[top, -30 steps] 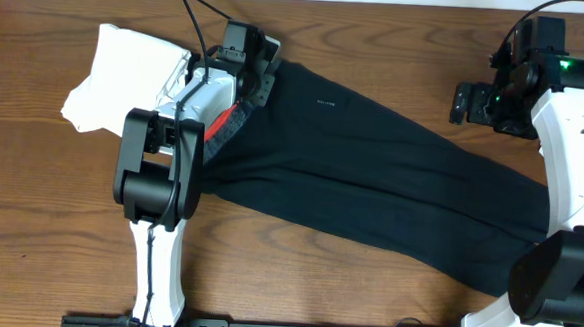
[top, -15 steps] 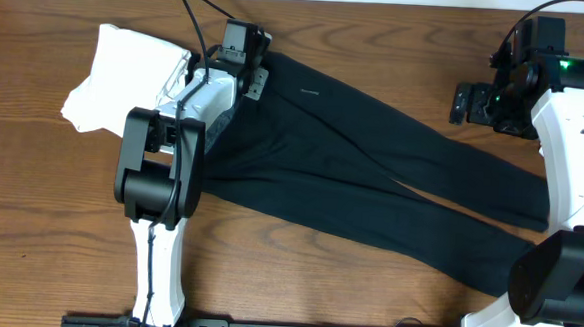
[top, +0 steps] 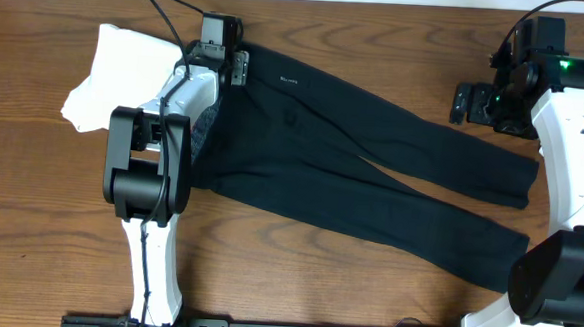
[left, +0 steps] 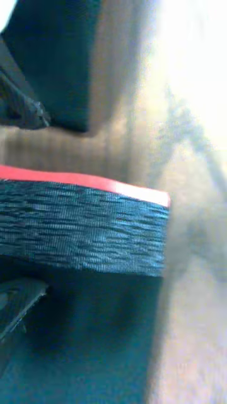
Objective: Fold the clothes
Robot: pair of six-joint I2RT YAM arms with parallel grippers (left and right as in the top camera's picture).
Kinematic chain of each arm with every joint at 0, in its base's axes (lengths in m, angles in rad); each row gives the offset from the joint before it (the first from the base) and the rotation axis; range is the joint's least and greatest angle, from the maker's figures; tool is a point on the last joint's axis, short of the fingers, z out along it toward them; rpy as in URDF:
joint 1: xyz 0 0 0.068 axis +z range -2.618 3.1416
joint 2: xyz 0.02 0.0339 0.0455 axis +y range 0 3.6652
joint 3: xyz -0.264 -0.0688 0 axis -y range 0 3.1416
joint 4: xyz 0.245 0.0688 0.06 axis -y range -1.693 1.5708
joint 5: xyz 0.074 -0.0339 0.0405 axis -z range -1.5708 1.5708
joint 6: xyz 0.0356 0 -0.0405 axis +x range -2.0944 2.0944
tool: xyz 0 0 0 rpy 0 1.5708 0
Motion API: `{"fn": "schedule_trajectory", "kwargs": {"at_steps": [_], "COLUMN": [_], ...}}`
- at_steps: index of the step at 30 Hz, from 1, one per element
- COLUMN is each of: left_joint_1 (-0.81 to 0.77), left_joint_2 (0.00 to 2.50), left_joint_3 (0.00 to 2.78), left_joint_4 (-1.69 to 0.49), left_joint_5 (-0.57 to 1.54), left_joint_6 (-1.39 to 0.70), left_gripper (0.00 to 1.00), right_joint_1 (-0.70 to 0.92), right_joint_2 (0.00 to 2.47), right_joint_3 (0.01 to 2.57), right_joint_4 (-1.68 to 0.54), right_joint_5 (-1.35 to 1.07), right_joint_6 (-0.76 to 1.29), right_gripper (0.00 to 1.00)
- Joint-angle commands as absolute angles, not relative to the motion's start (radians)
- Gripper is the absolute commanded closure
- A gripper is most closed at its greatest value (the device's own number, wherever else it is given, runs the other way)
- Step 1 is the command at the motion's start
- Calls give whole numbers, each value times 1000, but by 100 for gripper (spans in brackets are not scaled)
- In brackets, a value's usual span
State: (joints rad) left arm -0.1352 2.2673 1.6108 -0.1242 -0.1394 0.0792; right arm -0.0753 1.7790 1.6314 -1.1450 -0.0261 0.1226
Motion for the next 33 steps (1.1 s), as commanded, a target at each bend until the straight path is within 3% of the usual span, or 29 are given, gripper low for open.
{"fn": "schedule_trajectory", "kwargs": {"at_steps": [1, 7, 21, 33], "left_joint_1": [-153, -197, -265, -245], "left_joint_2": [2258, 2149, 1726, 1734], "left_joint_3": [1628, 1629, 1628, 1562], "left_joint_4": [-94, -111, -753, -912], "left_joint_5": [-101, -90, -74, -7], "left_joint_6": [70, 57, 1, -137], "left_gripper": [18, 0, 2, 2], "right_joint_1": [-82, -82, -82, -83], "right_joint_2": [1764, 1764, 1764, 1763], "right_joint_3": [1634, 1634, 1634, 1634], "right_joint_4": [-1147, -1147, -1147, -1084], "right_joint_5": [-26, -26, -26, -70], "right_joint_6": [134, 134, 134, 141], "right_gripper": [1, 1, 1, 1]}}
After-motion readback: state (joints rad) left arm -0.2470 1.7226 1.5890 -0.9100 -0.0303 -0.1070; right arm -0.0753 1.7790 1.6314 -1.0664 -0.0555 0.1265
